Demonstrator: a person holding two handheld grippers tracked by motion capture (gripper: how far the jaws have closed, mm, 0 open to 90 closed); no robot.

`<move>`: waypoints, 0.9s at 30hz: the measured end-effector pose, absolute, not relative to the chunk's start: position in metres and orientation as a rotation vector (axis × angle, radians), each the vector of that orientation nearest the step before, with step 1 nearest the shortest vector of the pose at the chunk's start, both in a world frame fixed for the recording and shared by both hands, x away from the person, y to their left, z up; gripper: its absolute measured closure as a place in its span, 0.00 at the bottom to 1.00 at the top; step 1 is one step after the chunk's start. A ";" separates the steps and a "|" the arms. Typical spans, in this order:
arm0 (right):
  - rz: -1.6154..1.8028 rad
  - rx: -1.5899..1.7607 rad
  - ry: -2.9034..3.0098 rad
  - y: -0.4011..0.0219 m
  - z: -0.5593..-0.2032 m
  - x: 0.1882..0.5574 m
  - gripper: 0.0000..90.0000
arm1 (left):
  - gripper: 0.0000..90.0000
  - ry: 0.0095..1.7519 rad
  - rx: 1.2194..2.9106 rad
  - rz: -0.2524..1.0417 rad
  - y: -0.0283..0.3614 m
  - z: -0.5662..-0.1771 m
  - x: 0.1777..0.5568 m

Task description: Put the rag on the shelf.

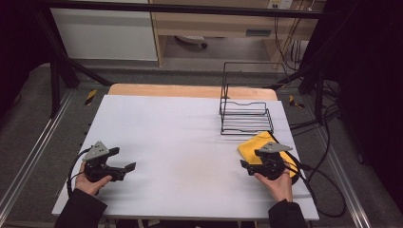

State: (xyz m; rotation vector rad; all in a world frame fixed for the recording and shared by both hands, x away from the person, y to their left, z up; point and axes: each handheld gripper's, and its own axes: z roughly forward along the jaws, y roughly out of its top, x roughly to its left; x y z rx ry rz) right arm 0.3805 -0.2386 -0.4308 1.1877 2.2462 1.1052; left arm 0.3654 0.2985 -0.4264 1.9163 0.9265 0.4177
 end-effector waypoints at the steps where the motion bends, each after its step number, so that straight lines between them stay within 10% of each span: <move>1: 1.075 1.189 2.254 -0.236 -0.432 0.383 0.36 | 0.06 0.929 1.914 0.414 0.298 -0.427 0.365; 12: 0.956 1.219 2.255 -0.229 -0.443 0.409 0.69 | 0.06 0.929 1.923 0.415 0.297 -0.427 0.365; 27: 0.777 1.059 2.282 -0.219 -0.449 0.409 0.81 | 0.07 0.932 1.923 0.417 0.297 -0.427 0.365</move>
